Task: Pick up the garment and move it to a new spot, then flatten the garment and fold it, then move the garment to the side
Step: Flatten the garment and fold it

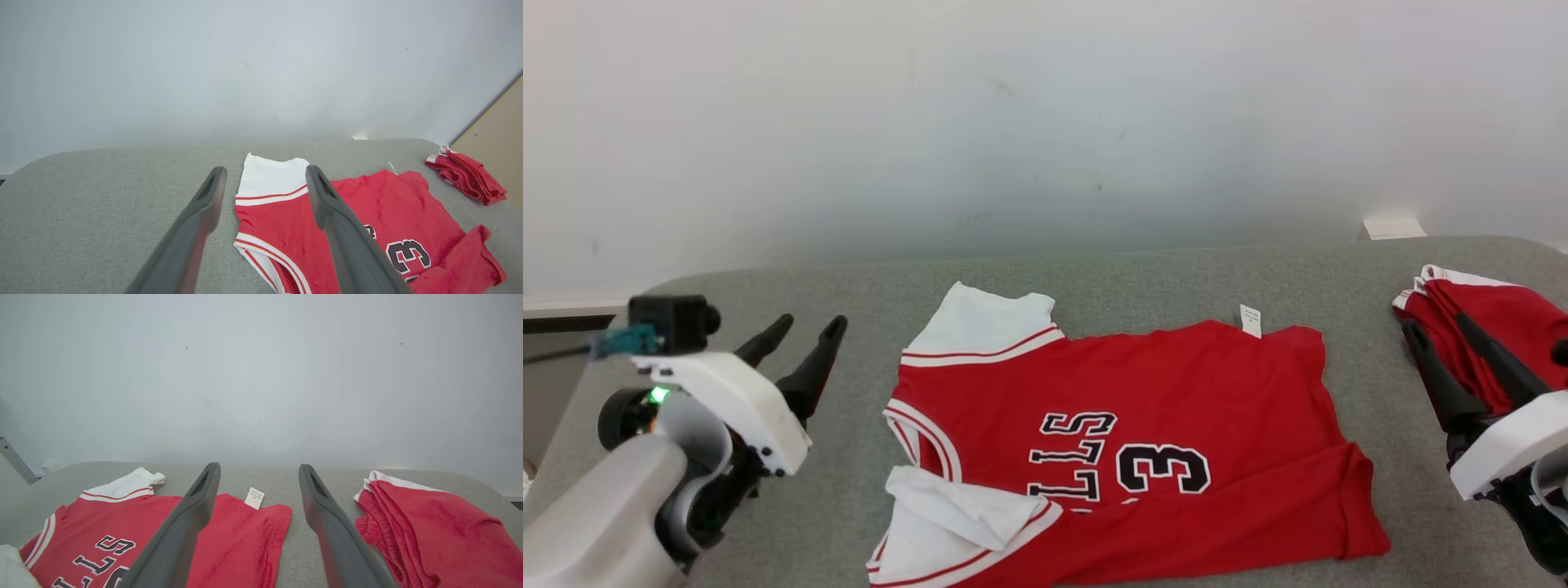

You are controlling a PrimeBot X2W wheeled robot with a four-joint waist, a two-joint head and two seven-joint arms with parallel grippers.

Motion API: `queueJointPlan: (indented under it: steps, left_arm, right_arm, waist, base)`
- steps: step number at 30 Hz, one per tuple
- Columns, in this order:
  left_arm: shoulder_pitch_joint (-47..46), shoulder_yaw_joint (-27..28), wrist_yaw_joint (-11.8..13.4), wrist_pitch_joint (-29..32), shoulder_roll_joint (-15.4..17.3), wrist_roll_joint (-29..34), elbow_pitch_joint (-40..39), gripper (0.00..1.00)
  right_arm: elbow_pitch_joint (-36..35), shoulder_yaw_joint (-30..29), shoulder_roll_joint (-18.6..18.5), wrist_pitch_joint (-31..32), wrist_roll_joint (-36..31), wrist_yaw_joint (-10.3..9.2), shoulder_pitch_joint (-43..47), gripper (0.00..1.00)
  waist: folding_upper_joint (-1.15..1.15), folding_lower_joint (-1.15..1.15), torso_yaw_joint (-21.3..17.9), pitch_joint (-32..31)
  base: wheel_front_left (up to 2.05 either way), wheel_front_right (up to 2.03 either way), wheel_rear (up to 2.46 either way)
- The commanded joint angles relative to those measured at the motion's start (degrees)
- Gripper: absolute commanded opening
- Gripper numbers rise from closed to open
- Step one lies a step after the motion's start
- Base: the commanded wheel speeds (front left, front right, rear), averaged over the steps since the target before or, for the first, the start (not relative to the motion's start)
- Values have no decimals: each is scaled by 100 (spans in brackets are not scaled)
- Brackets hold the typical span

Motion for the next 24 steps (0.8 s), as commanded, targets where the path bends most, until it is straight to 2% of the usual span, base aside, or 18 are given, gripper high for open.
queueJointPlan:
  steps: [1, 5, 8, 12, 18, 24]
  left_arm:
    - [258, 95, 184, -326, 56, 91, -178, 100]
    - [923, 280, 802, -1261, 106, 355, -810, 100]
    - [1403, 375, 1212, -1583, 66, 546, -1254, 100]
    - [2044, 567, 1634, -1707, -123, 896, -1716, 100]
    - [2772, 774, 1789, -1711, -580, 1523, -1951, 100]
    - [3114, 668, 1646, -1705, -843, 1775, -1471, 100]
  right_arm:
    - [78, -250, 69, -55, -336, -12, 194, 100]
    - [-338, -1870, 457, -61, -1451, -12, 954, 100]
    - [-882, -2932, 852, -63, -2354, -12, 1780, 100]
    - [-1364, -3692, 1351, -65, -3180, -13, 2769, 100]
    - [-1541, -4222, 1865, 90, -3705, -12, 3457, 100]
    - [-1155, -4244, 2137, 514, -3890, -12, 3363, 100]
  waist:
    - [0, 0, 12, 6]
    - [0, 0, 54, 31]
    - [0, 0, 97, 61]
    - [0, 0, 135, 134]
    - [0, 0, 168, 243]
    - [0, 0, 118, 298]
  base:
    - [0, 0, 0]
    - [0, 0, 0]
    - [0, 0, 0]
    - [0, 0, 0]
    - [0, 0, 0]
    - [0, 0, 0]
